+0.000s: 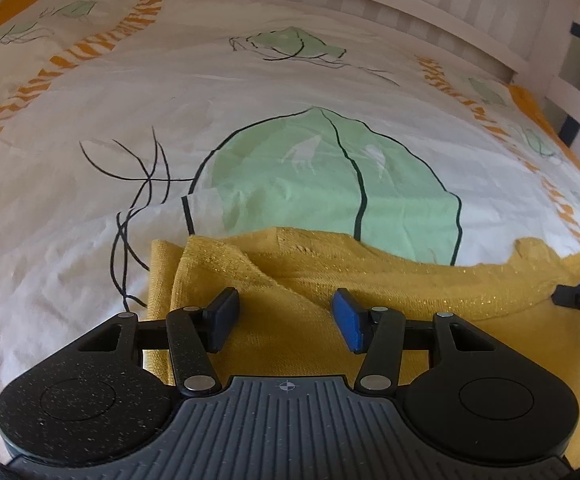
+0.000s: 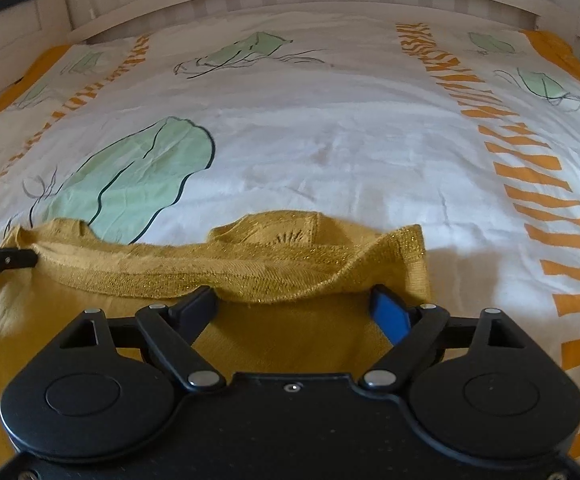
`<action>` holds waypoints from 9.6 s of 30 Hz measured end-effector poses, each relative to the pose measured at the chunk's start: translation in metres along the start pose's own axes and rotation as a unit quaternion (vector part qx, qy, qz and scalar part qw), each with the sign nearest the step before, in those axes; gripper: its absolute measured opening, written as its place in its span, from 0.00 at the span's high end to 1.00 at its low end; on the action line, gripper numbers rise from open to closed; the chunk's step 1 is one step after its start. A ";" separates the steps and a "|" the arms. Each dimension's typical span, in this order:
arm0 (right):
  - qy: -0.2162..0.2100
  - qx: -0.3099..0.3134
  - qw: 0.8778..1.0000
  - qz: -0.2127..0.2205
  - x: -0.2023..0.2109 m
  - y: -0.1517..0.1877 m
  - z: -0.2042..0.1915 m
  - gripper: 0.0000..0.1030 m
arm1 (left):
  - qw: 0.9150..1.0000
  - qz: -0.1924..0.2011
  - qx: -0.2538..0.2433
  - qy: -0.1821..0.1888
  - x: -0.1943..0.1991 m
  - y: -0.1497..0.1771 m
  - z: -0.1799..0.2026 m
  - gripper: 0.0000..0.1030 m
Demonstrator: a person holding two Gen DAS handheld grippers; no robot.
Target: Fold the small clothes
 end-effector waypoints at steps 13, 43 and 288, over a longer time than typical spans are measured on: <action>0.046 -0.065 0.996 0.037 0.013 -0.017 0.031 0.16 | 0.996 0.037 0.068 -0.054 0.018 -0.021 -0.036 0.51; -0.021 0.147 0.988 -0.038 -0.022 0.003 -0.117 0.08 | 0.988 -0.003 0.152 -0.004 0.014 -0.019 -0.052 0.50; -0.172 -0.067 0.983 -0.017 -0.012 -0.017 -0.146 0.26 | 0.984 -0.135 0.111 -0.017 0.078 0.061 -0.061 0.16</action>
Point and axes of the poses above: each gripper's, at about its wrist camera, not at the fingertips, and x roughly against the way its jaws point, z to its right, y to its underside, the point moved 9 cm from there along -x, roughly the way its jaws point, and after that the axes turned 2 degrees about z, right-handed, at the moved point
